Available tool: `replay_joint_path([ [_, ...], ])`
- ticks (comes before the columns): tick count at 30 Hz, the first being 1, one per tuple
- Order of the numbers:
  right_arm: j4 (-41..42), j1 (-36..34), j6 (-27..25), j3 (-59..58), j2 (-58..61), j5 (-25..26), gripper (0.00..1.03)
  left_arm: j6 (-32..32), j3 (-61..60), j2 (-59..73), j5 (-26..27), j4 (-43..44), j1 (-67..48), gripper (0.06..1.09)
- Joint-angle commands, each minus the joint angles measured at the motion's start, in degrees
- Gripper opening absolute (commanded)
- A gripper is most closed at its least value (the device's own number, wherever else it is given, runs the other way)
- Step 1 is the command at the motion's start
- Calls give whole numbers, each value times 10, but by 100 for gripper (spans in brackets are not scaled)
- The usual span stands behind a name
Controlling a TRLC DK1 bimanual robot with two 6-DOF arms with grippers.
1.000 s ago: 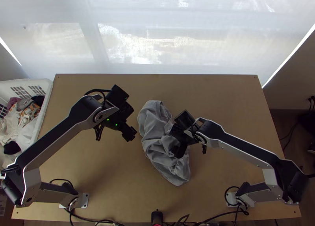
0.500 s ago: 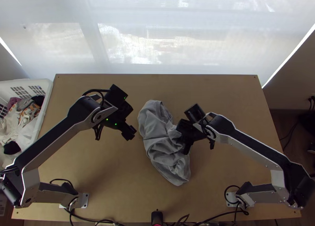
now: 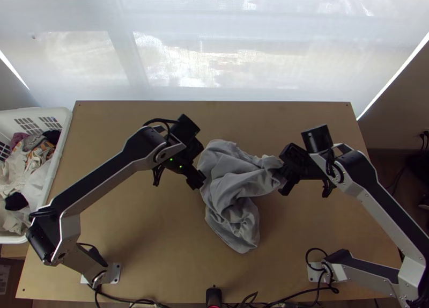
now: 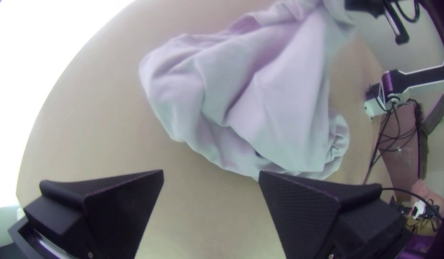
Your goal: Fold the t-shirt
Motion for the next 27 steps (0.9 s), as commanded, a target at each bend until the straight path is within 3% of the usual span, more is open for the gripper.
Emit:
replay_joint_path([
  [1, 14, -85, -20, 9, -28, 44, 3, 9, 10, 28, 21, -17, -76, 102],
  [13, 75, -163, -13, 0, -39, 111, 3, 35, 24, 64, 97, -157, -94, 103],
  [27, 76, -163, -6, -24, -80, 112, 3, -5, 59, 154, 110, -103, -114, 103],
])
